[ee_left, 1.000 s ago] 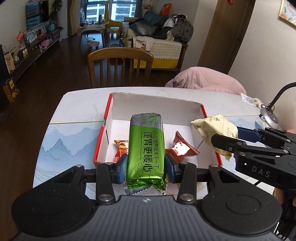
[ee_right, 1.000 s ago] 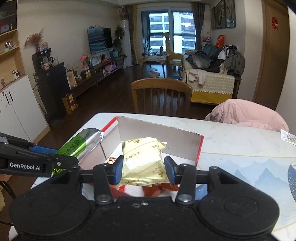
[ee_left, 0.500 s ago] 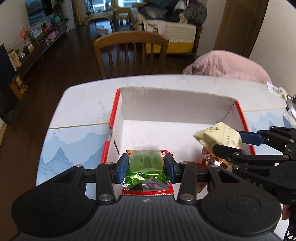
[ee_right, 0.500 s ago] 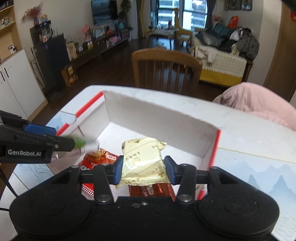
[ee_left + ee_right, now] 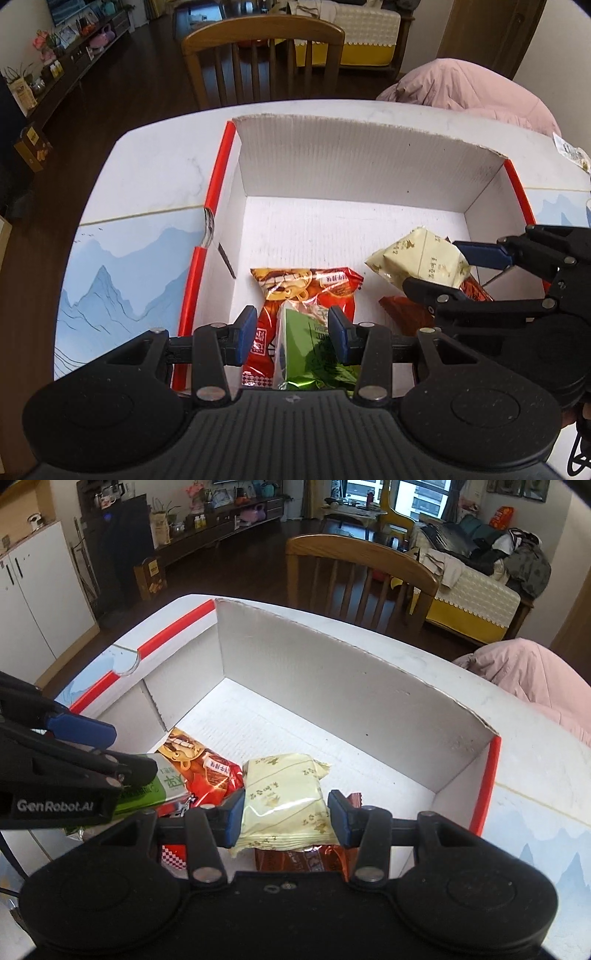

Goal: Organize snacks
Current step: 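Open both tools to release the snacks and lift out of the box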

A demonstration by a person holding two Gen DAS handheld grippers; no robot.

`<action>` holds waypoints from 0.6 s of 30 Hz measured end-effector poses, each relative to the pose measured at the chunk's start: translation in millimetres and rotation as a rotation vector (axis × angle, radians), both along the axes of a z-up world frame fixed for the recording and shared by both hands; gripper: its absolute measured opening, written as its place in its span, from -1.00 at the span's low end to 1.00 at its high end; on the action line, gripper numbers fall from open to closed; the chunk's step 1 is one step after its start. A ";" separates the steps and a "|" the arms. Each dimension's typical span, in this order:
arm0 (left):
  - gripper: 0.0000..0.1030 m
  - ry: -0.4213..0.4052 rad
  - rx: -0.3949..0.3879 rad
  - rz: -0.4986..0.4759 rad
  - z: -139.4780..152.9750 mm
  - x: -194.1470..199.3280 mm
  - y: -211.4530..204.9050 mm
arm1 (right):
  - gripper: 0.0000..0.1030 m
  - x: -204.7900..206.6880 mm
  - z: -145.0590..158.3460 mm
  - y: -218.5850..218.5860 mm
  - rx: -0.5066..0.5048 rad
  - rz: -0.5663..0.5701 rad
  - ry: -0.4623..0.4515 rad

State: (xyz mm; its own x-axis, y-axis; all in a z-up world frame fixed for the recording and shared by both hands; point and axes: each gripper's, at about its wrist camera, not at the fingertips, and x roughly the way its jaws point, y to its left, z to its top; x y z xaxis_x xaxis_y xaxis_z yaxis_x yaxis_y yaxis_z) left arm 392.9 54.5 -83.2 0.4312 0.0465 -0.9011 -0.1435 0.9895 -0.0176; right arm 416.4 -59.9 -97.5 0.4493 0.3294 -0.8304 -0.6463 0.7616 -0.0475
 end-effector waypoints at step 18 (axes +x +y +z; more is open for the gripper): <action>-0.19 -0.080 -0.041 0.007 31.3 -34.2 2.0 | 0.17 -30.8 39.7 -29.6 0.082 -0.017 -0.019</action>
